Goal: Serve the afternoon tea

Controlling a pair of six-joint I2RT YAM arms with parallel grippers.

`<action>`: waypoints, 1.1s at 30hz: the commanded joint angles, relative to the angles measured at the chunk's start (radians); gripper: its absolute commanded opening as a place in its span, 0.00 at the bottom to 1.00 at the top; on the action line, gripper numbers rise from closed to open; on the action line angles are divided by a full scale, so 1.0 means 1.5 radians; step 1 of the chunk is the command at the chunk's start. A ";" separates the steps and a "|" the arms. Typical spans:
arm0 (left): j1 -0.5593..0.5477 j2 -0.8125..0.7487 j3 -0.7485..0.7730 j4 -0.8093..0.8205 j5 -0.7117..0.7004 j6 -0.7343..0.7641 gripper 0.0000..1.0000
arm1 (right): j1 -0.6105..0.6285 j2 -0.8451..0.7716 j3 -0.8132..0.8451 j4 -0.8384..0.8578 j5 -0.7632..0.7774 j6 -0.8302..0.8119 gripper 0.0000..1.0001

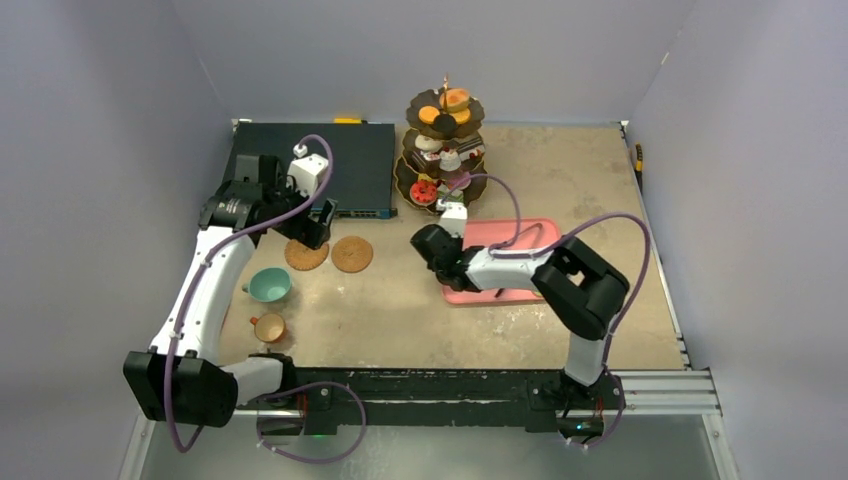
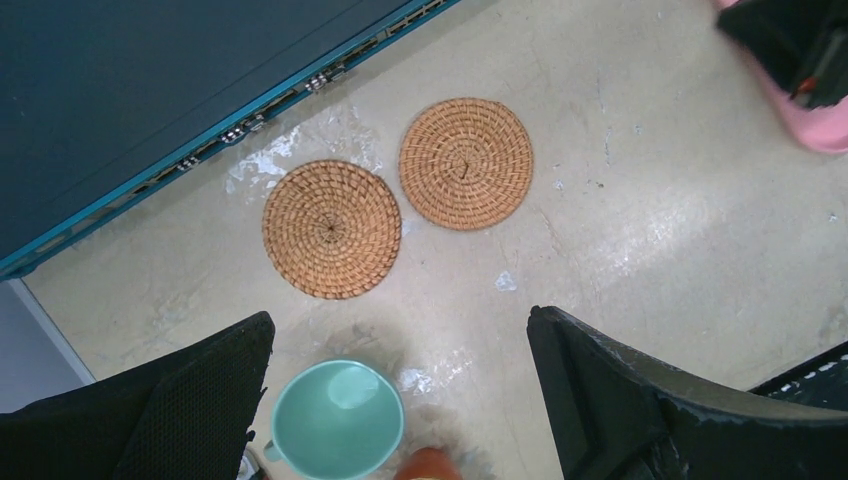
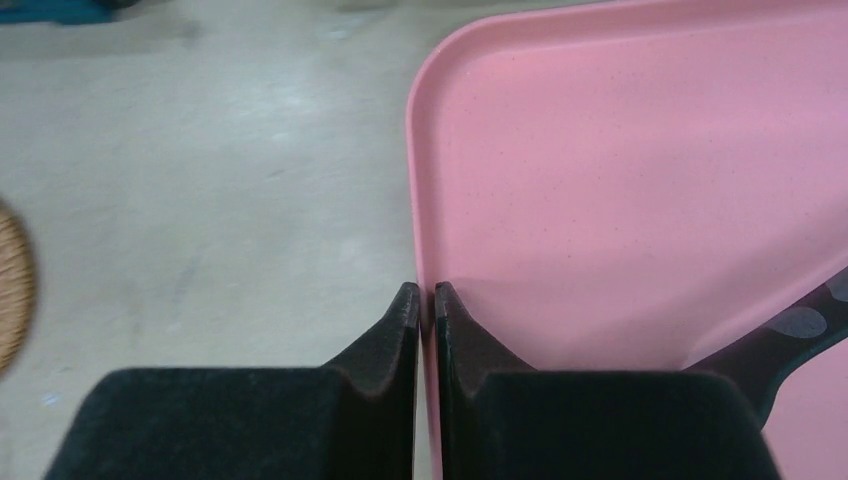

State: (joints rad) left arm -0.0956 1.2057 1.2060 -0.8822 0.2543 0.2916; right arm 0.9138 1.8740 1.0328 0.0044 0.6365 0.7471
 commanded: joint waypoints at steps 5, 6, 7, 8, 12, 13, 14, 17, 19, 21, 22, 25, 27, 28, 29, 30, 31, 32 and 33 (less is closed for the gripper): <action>0.014 0.006 -0.012 0.040 0.005 0.035 0.99 | -0.111 -0.118 -0.128 -0.028 -0.004 0.005 0.09; 0.015 0.008 -0.012 0.042 0.005 0.034 0.99 | -0.120 -0.132 -0.135 -0.028 -0.008 0.003 0.09; 0.015 0.011 -0.011 0.042 0.006 0.035 0.99 | -0.128 -0.143 -0.142 -0.023 -0.013 -0.003 0.10; 0.016 0.013 -0.010 0.043 0.006 0.035 0.99 | -0.132 -0.152 -0.148 -0.019 -0.016 -0.012 0.10; 0.019 0.017 -0.008 0.043 0.007 0.037 0.99 | -0.135 -0.163 -0.148 -0.014 -0.033 -0.054 0.12; 0.019 0.017 -0.007 0.044 0.007 0.037 0.99 | -0.134 -0.162 -0.142 -0.020 -0.035 -0.058 0.12; 0.020 0.018 -0.007 0.045 0.007 0.038 0.99 | -0.134 -0.164 -0.136 -0.027 -0.038 -0.065 0.13; 0.022 0.019 -0.010 0.047 0.005 0.039 0.99 | -0.135 -0.176 -0.124 -0.038 -0.038 -0.089 0.18; 0.023 0.023 -0.014 0.050 0.005 0.038 0.99 | -0.132 -0.192 -0.118 -0.037 -0.036 -0.115 0.32; 0.025 0.028 -0.016 0.053 0.004 0.035 0.99 | -0.118 -0.212 -0.111 -0.035 -0.039 -0.131 0.56; 0.024 0.032 -0.017 0.054 0.005 0.034 0.99 | -0.107 -0.221 -0.106 -0.030 -0.039 -0.142 0.63; 0.029 0.045 -0.019 0.059 0.006 0.032 0.99 | -0.056 -0.223 -0.068 -0.006 -0.049 -0.170 0.73; 0.041 0.058 -0.020 0.063 0.013 0.033 0.99 | -0.016 -0.197 -0.031 0.038 -0.067 -0.199 0.75; 0.052 0.068 -0.019 0.064 0.031 0.035 0.99 | 0.008 -0.175 -0.012 0.064 -0.090 -0.216 0.75; 0.061 0.081 -0.017 0.064 0.041 0.042 0.99 | 0.023 -0.150 0.013 0.085 -0.110 -0.229 0.73; 0.084 0.096 -0.016 0.065 0.044 0.048 0.99 | 0.037 -0.119 0.040 0.104 -0.134 -0.242 0.71; 0.096 0.109 -0.015 0.065 0.044 0.061 0.99 | 0.051 -0.086 0.068 0.121 -0.154 -0.254 0.69; 0.106 0.120 -0.015 0.064 0.046 0.079 0.99 | 0.064 -0.055 0.109 0.137 -0.173 -0.267 0.68; 0.118 0.129 -0.016 0.064 0.049 0.092 0.99 | 0.076 -0.020 0.138 0.150 -0.189 -0.282 0.67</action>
State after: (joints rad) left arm 0.0116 1.3464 1.1809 -0.8146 0.2882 0.3489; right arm 0.9665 1.7008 1.0927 0.0872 0.4839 0.4408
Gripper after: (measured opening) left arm 0.993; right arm 0.687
